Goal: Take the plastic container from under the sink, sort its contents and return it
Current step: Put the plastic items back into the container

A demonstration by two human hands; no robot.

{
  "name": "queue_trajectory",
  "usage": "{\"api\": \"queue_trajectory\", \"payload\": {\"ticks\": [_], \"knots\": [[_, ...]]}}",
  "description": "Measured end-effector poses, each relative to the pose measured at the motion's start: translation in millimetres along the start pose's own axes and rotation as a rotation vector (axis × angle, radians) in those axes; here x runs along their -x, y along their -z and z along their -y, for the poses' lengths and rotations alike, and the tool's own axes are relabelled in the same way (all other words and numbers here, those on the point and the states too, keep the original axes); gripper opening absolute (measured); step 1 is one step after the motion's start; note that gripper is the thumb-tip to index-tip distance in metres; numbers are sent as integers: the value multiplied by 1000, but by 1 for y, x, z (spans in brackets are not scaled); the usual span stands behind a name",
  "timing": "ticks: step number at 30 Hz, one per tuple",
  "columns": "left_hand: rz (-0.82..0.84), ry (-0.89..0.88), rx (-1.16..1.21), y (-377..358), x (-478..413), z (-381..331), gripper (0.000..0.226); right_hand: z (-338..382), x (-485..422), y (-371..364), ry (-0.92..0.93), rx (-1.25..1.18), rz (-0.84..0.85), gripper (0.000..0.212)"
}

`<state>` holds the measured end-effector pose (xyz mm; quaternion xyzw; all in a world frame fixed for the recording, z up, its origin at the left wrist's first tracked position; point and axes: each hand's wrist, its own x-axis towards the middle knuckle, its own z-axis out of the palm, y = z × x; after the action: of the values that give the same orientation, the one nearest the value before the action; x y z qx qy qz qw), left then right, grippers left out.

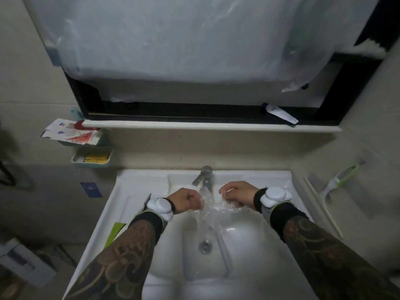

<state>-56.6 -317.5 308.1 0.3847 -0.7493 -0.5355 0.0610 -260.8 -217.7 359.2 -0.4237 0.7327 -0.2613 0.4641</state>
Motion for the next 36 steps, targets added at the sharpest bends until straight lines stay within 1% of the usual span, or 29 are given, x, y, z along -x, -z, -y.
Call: {"api": "queue_trajectory", "payload": {"ticks": [3,5,8,11,12,13,15,17,19,21,22,24,26,27,28,30,31,32,33,34,35,36], "knots": [[-30,13,8,-20,-21,-16,15,-28,9,42,-29,-142,-188,16],[-41,44,66,-34,-33,-25,17,-49,9,67,-63,-205,-346,14],[-102,85,239,-56,-51,-37,11,-74,10,90,-105,-318,-520,17],[-162,106,371,-84,-70,-57,18,-93,16,105,-112,-404,-639,25],[-187,87,392,-93,-76,-64,17,-96,19,106,-106,-441,-639,24],[-222,58,403,-102,-81,-71,13,-97,22,105,-90,-488,-602,21],[-268,-8,407,-126,-93,-86,11,-99,33,105,-70,-592,-457,17],[-283,-72,368,-140,-98,-98,15,-94,37,100,-71,-640,-332,23],[-232,-125,329,-158,-104,-111,13,-96,41,100,-82,-679,-286,34],[-137,-158,263,-167,-106,-122,8,-97,40,103,-99,-724,-261,43],[-74,-171,229,-170,-109,-127,12,-98,39,104,-105,-752,-255,45],[45,-171,180,-174,-112,-133,22,-100,39,107,-114,-826,-259,50],[148,-173,137,-177,-117,-139,26,-105,36,112,-143,-885,-310,55],[184,-185,119,-177,-120,-140,27,-108,33,113,-164,-904,-350,52],[211,-202,108,-177,-126,-139,30,-111,29,114,-188,-938,-394,43],[186,-226,96,-177,-133,-139,36,-113,25,115,-215,-1070,-463,22],[129,-231,103,-176,-139,-137,36,-117,21,116,-221,-1129,-502,13],[51,-220,122,-174,-147,-135,34,-119,17,116,-223,-1168,-539,11],[-18,-174,158,-173,-156,-132,34,-124,16,116,-224,-1197,-563,15],[-68,-105,201,-172,-160,-131,38,-128,18,116,-206,-1230,-556,20],[-59,-15,252,-170,-166,-129,48,-134,17,116,-193,-1261,-559,24],[-8,88,311,-168,-173,-126,59,-137,15,116,-178,-1275,-570,25]]}}
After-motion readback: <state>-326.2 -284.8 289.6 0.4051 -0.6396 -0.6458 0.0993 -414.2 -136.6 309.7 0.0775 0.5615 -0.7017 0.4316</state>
